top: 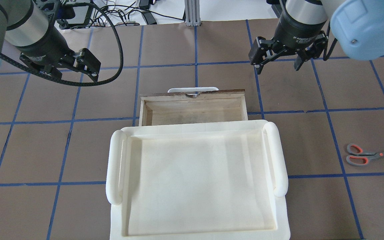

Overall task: Put scissors in drawer and close it
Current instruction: 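Move the right gripper over the grey-and-orange scissors beside the drawer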

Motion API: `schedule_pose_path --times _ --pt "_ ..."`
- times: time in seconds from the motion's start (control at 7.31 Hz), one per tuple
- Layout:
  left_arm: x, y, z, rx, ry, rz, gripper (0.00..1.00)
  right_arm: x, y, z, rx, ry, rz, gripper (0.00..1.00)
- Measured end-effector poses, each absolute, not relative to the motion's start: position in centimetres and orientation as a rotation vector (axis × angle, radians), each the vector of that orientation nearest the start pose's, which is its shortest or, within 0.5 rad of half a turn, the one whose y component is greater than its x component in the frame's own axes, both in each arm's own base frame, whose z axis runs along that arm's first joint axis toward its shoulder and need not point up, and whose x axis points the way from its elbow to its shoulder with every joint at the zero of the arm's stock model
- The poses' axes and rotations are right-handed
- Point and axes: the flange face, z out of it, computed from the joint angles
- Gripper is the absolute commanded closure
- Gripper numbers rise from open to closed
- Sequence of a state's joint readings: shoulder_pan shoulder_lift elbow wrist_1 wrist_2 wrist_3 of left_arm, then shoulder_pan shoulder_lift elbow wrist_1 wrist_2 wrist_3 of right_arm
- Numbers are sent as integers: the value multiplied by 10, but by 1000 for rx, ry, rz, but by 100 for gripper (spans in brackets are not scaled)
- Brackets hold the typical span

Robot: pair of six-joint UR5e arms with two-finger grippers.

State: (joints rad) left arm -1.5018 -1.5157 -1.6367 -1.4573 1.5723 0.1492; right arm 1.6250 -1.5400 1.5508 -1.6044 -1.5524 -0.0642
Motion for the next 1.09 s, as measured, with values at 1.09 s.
schedule_pose_path --times 1.09 --pt "-99 -481 494 124 3124 -122 0 -31 -462 411 -1007 2886 342 4"
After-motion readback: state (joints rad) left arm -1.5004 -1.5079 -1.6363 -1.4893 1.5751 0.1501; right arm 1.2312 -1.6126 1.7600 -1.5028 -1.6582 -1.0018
